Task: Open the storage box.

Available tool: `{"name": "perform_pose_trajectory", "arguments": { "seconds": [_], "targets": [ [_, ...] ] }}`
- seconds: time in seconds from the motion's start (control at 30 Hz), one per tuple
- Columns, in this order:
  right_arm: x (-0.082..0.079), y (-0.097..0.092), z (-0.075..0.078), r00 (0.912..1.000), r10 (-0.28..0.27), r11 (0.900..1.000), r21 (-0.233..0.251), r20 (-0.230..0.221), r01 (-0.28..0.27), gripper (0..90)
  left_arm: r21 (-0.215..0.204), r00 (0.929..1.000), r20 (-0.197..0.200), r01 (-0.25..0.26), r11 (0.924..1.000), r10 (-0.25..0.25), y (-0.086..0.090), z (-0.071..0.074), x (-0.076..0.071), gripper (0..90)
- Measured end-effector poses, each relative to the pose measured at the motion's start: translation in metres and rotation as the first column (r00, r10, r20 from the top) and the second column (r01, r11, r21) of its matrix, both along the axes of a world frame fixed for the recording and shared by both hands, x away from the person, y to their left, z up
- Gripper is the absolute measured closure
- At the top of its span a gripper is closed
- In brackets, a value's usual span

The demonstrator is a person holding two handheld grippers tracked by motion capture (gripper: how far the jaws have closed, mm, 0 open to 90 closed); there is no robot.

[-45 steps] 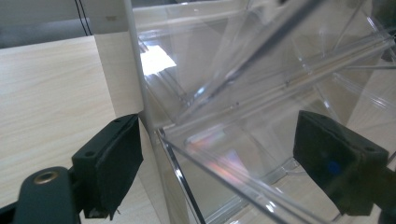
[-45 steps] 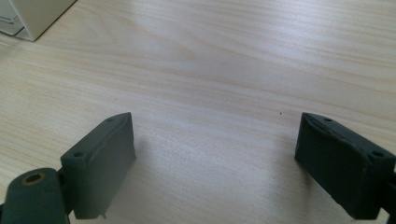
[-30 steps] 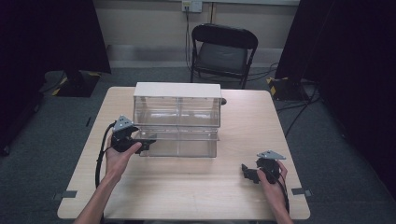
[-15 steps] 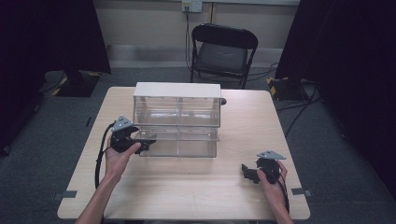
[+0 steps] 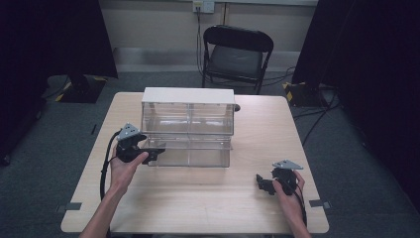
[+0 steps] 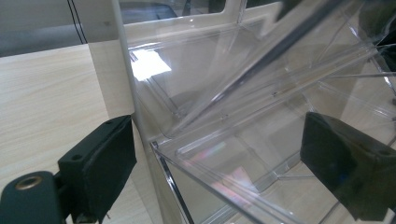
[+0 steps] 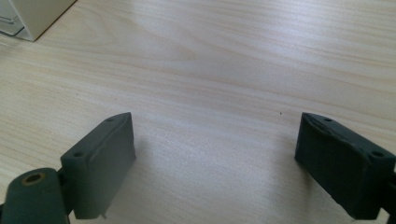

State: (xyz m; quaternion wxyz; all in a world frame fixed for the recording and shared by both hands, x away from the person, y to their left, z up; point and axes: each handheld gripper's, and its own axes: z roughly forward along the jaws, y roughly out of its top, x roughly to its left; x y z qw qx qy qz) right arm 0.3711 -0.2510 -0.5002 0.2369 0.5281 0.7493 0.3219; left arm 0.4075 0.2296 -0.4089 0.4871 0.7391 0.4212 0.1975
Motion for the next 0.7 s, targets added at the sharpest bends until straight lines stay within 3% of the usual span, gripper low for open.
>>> {"name": "perform_pose_trajectory", "arguments": {
  "seconds": [0.43,0.5,0.6,0.67,0.7],
  "targets": [
    [-0.0001,-0.0001,0.0001,1.0,0.002,1.0,0.0,-0.001,-0.002,11.4,-0.001,1.0,0.004,0.002,1.0,-0.002,0.0006,0.001,0.0008,10.0],
    [0.0,0.0,0.0,1.0,0.0,1.0,0.0,0.0,0.0,11.4,-0.016,1.0,0.005,0.003,0.9999,-0.003,0.0006,0.0008,0.0013,9.9],
    [0.0,0.0,0.0,1.0,0.001,1.0,0.001,0.0,-0.001,11.4,-0.003,1.0,0.007,0.006,1.0,-0.006,0.0007,0.0027,0.0018,9.8],
    [0.0,0.0,0.0,1.0,0.0,1.0,0.0,0.0,0.0,11.4,-0.02,1.0,0.01,0.0,0.9998,0.0,0.0002,0.0035,0.0015,9.8],
    [0.0,0.0,0.0,1.0,0.001,1.0,0.001,0.0,-0.001,11.4,-0.007,0.9999,0.012,0.004,1.0,-0.004,0.0012,0.0041,0.0018,9.8]
  ]
}}
